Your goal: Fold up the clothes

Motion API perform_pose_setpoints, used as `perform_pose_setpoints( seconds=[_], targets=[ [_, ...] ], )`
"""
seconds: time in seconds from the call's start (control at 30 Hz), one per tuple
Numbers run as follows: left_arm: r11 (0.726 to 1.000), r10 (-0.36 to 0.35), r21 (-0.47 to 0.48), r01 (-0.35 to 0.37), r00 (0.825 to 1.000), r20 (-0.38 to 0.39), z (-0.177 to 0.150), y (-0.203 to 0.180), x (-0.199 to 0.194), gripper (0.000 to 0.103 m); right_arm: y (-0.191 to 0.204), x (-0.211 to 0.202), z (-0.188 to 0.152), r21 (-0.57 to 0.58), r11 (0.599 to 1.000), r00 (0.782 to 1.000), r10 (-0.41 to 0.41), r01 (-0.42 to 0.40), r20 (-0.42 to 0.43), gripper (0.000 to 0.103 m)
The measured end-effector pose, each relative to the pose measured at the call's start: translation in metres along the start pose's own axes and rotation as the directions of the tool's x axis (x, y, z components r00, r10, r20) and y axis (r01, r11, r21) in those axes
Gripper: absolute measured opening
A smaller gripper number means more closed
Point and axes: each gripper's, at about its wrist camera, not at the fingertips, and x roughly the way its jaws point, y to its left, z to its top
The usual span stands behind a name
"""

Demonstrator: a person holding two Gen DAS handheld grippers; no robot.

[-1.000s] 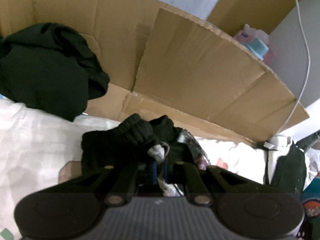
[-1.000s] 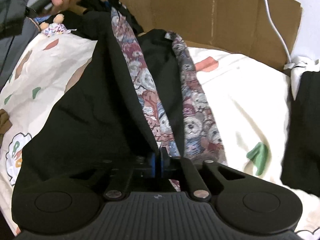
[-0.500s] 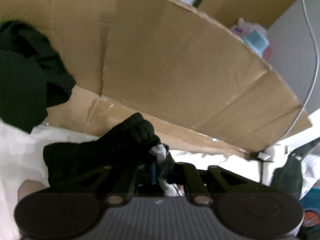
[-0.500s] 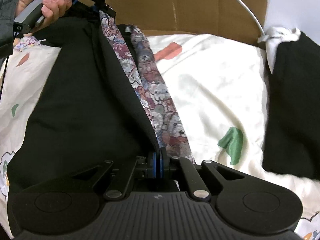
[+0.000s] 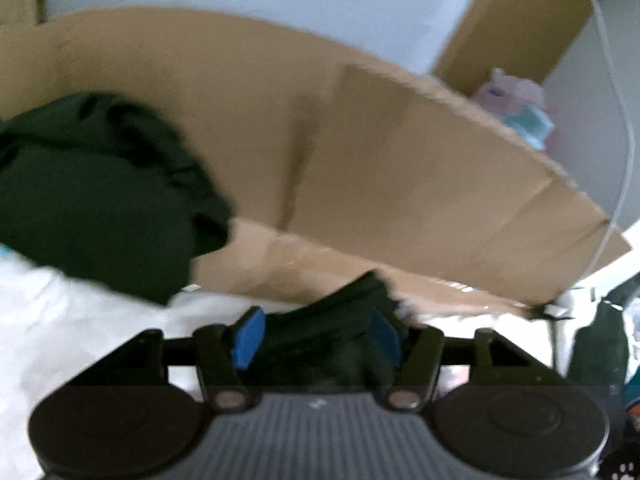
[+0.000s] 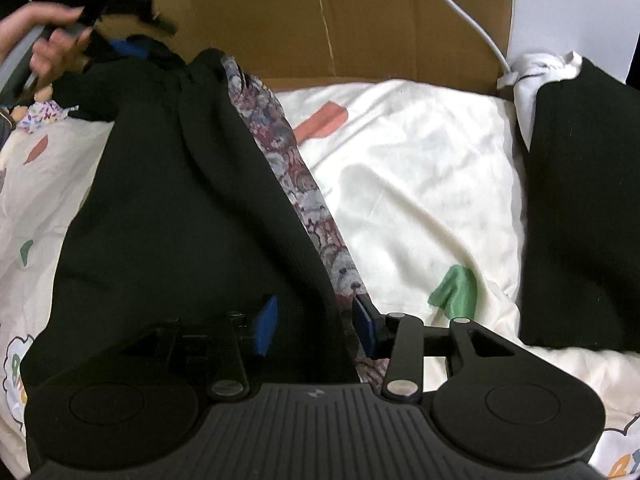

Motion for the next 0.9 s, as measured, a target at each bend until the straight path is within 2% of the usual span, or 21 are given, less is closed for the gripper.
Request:
perform_pose_setpoints(
  seconds=[0.1,0.3,0.4,0.5,0.57,0.6,0.63,0.7,0.8,0.87,0.9],
  targets=[
    [0.999,0.004,-0.044,-0.005,1.000,-0.026,-0.011,0.025,0.005,0.061,0.005,-0.005,0.002,-0.030,1.000,0.999,0.005,-0.003,0.044,0.046],
    [0.996,0.010,-0.090,-0.017,0.997,-0.080,-0.032,0.059,0.028,0.060,0.019,-0.004,0.017,-0.064,0.998,0.997,0.033,-0.029,0.064,0.047],
    [0.992,-0.032,-0.125,0.021,0.996,-0.087,-0.042,0.064,0.039,0.060,0.025,-0.001,0.036,-0.086,0.995,0.995,0.059,-0.051,0.084,0.048],
    [0.985,-0.090,-0.151,0.080,0.994,-0.063,-0.047,0.064,0.046,0.060,0.032,0.012,0.061,-0.093,0.993,0.993,0.078,-0.070,0.083,0.060],
    [0.982,-0.117,-0.156,0.110,0.992,-0.039,-0.046,0.063,0.048,0.060,0.037,0.023,0.076,-0.094,0.992,0.993,0.092,-0.086,0.070,0.061],
    [0.980,-0.134,-0.155,0.129,0.991,-0.024,-0.045,0.062,0.050,0.057,0.039,0.028,0.083,-0.090,0.992,0.993,0.096,-0.090,0.065,0.061],
    [0.978,-0.147,-0.150,0.141,0.989,-0.025,-0.044,0.061,0.052,0.041,0.042,0.034,0.089,-0.085,0.992,0.993,0.099,-0.094,0.060,0.062],
    [0.980,-0.165,-0.120,0.158,0.985,-0.051,-0.042,0.055,0.059,0.021,0.045,0.047,0.101,-0.063,0.993,0.993,0.106,-0.103,0.050,0.062],
    [0.991,-0.130,-0.027,0.129,0.991,-0.044,-0.039,0.044,0.057,0.015,0.044,0.074,0.120,-0.009,0.994,0.994,0.105,-0.105,0.011,0.062],
    [0.993,-0.116,-0.002,0.116,0.992,-0.040,-0.035,0.044,0.053,0.013,0.044,0.092,0.132,0.000,0.996,0.996,0.089,-0.089,-0.009,0.061],
    [0.995,-0.094,0.021,0.094,0.995,-0.020,-0.032,0.044,0.047,0.012,0.044,0.098,0.136,0.001,0.996,0.996,0.091,-0.091,-0.013,0.055]
  ],
)
